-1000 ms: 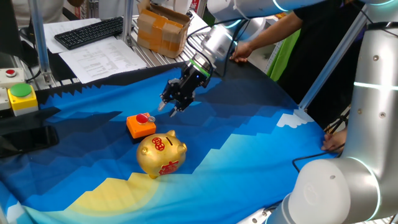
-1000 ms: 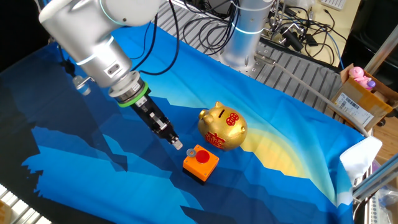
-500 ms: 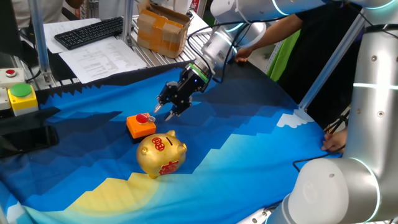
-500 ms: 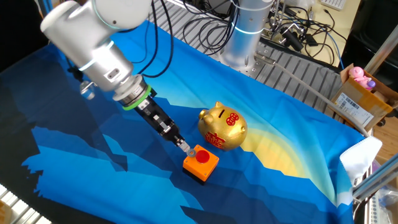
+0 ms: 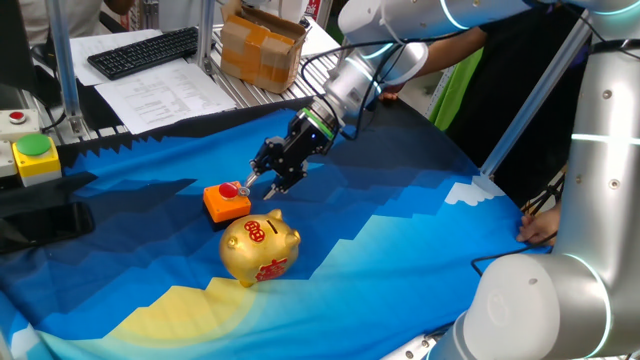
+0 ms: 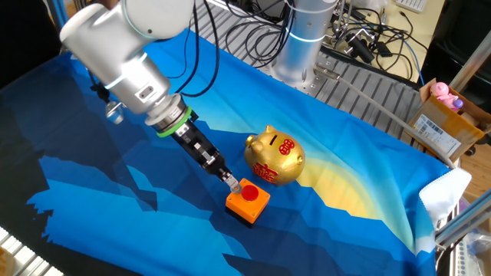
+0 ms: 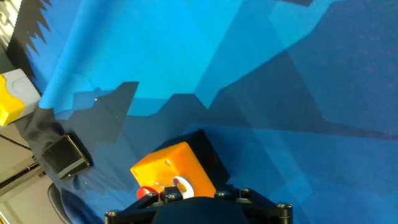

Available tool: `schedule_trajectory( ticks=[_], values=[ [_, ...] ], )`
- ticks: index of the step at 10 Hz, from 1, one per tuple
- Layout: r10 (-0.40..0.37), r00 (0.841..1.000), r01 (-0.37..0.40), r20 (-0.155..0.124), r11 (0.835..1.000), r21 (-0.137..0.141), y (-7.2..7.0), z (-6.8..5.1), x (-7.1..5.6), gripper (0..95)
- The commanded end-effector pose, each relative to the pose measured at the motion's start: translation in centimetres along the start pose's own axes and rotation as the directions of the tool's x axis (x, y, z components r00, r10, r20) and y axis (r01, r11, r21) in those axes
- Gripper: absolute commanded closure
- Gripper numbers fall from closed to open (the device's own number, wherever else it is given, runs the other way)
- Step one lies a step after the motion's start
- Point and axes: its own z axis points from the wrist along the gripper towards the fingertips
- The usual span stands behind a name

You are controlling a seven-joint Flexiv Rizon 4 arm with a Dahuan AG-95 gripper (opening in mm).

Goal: Drop coins into a piggy bank

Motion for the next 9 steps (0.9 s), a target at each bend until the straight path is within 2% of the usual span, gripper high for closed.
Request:
schedule_trajectory(
  ticks=[1,3,9],
  values=[
    [-0.005,1.0,0.005,0.002,1.0,-0.008,0.32,0.41,0.36,76.0],
    [-0.01,1.0,0.01,0.007,1.0,-0.006,0.56,0.91,0.64,76.0],
    [-0.039,0.999,0.039,0.005,0.999,-0.013,0.43,1.12,0.47,76.0]
  ],
)
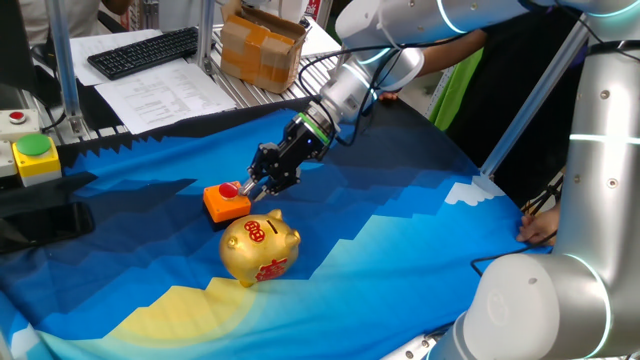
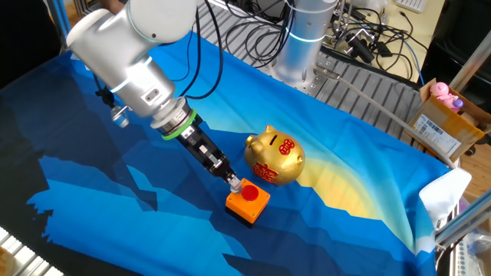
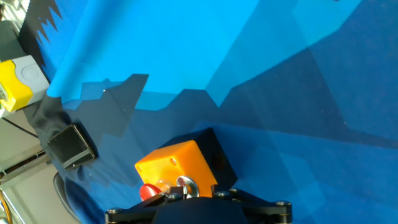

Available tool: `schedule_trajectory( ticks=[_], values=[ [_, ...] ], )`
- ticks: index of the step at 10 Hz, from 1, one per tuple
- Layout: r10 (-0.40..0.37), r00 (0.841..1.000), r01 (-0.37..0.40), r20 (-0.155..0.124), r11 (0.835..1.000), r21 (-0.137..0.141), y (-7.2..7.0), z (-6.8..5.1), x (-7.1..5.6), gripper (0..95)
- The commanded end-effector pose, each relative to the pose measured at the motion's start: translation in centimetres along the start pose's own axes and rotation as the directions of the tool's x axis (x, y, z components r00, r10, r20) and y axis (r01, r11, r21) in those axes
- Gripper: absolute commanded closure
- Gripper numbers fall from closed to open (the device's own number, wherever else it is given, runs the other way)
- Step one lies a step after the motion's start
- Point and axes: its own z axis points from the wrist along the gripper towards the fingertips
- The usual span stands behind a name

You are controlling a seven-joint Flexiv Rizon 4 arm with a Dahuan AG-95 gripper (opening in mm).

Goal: Drop coins into a piggy bank

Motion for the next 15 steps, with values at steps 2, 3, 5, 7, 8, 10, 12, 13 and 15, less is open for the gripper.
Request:
schedule_trajectory(
  ticks=[2,3,5,7,8,10,12,13,15],
  values=[
    [-0.01,1.0,0.01,-0.012,1.0,-0.017,0.1,0.0,0.0,95.0],
    [-0.01,1.0,0.009,-0.017,1.0,-0.023,0.1,-0.1,0.0,95.0],
    [-0.008,1.0,0.007,-0.026,0.999,-0.038,0.2,-0.1,-0.2,95.0],
    [0.015,0.999,-0.016,-0.034,0.999,-0.033,1.2,-0.7,-0.5,95.0],
    [0.029,0.999,-0.03,-0.046,0.999,-0.022,1.8,-1.3,-0.6,95.0],
    [0.052,0.997,-0.053,-0.059,0.998,-0.017,2.7,-1.9,-0.6,95.0],
    [0.084,0.995,-0.085,-0.057,0.996,-0.009,3.4,-2.6,-0.2,95.0],
    [0.093,0.994,-0.093,-0.054,0.996,-0.003,3.6,-2.8,-0.1,95.0],
    [0.156,0.987,-0.153,-0.03,0.985,0.077,4.6,-3.7,0.7,95.0]
  ],
)
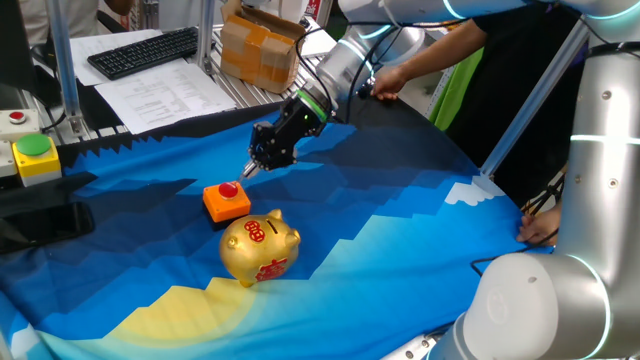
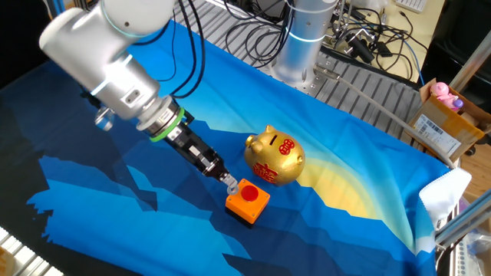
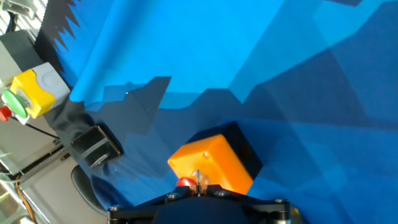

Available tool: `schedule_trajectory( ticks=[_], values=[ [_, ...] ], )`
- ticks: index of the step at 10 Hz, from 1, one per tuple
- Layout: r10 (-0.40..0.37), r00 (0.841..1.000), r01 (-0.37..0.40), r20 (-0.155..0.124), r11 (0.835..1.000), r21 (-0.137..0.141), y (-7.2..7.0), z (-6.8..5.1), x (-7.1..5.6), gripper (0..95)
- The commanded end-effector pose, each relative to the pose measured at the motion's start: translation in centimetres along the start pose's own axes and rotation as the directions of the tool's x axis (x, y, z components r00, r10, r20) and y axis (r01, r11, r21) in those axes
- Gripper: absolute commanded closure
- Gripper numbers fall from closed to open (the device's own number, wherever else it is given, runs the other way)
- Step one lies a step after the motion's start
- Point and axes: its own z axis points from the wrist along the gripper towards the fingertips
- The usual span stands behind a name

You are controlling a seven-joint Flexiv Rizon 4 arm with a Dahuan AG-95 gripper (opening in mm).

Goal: Drop coins into a piggy bank

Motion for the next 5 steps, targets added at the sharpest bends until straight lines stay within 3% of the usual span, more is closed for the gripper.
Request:
schedule_trajectory(
  ticks=[1,2,4,5],
  values=[
    [0.062,0.998,-0.065,0.031,0.992,0.106,0.7,-0.9,1.0,95.0],
    [0.091,0.995,-0.096,0.04,0.984,0.153,1.0,-1.6,1.9,95.0],
    [0.077,0.997,-0.082,0.031,0.974,0.211,1.1,-2.7,3.7,95.0],
    [0.073,0.997,-0.079,0.034,0.971,0.224,1.0,-2.9,4.2,95.0]
  ],
)
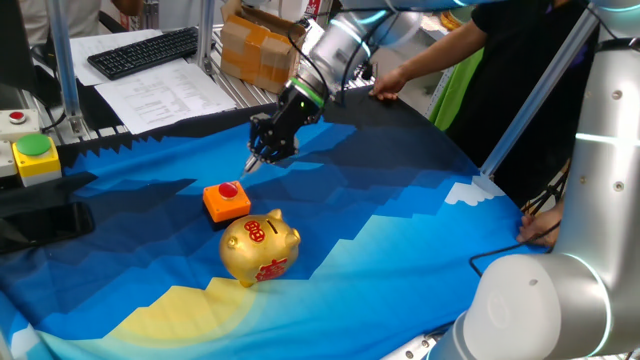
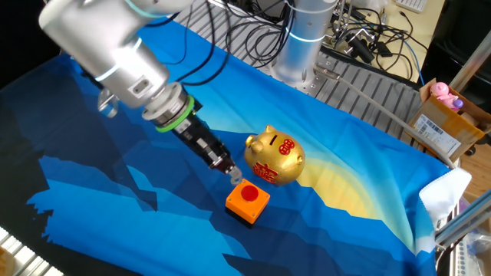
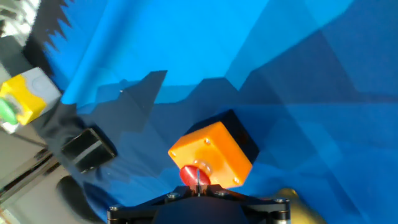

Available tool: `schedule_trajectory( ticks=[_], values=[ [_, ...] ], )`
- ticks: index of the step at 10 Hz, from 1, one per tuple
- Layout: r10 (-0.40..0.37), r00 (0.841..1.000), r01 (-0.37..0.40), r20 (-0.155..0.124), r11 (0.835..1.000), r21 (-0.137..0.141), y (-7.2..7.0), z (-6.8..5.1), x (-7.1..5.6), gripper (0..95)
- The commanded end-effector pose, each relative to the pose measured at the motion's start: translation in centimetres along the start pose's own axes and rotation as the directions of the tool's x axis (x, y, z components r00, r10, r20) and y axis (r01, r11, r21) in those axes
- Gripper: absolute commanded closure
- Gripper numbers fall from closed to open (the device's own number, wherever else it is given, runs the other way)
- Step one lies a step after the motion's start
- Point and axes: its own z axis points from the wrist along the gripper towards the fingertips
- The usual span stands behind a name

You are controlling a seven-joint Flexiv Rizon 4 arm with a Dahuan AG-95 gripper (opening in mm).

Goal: Drop coins into a piggy bank

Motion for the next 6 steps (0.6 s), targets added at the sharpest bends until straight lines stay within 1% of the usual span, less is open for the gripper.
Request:
schedule_trajectory(
  ticks=[1,2,3,4,5,6],
  values=[
    [-0.019,1.0,0.017,0.018,0.997,0.075,-1.3,-0.7,3.7,95.0],
    [-0.039,0.999,0.037,0.024,0.995,0.088,-1.5,-0.7,4.6,95.0],
    [-0.071,0.997,0.068,0.026,0.992,0.108,-1.4,-0.8,5.5,95.0],
    [-0.113,0.994,0.109,0.015,0.982,0.154,-1.3,-0.7,6.7,95.0],
    [-0.148,0.989,0.143,0.012,0.968,0.205,-1.2,-0.4,8.0,95.0],
    [-0.17,0.985,0.162,0.014,0.96,0.23,-1.3,-0.2,8.6,95.0]
  ],
)
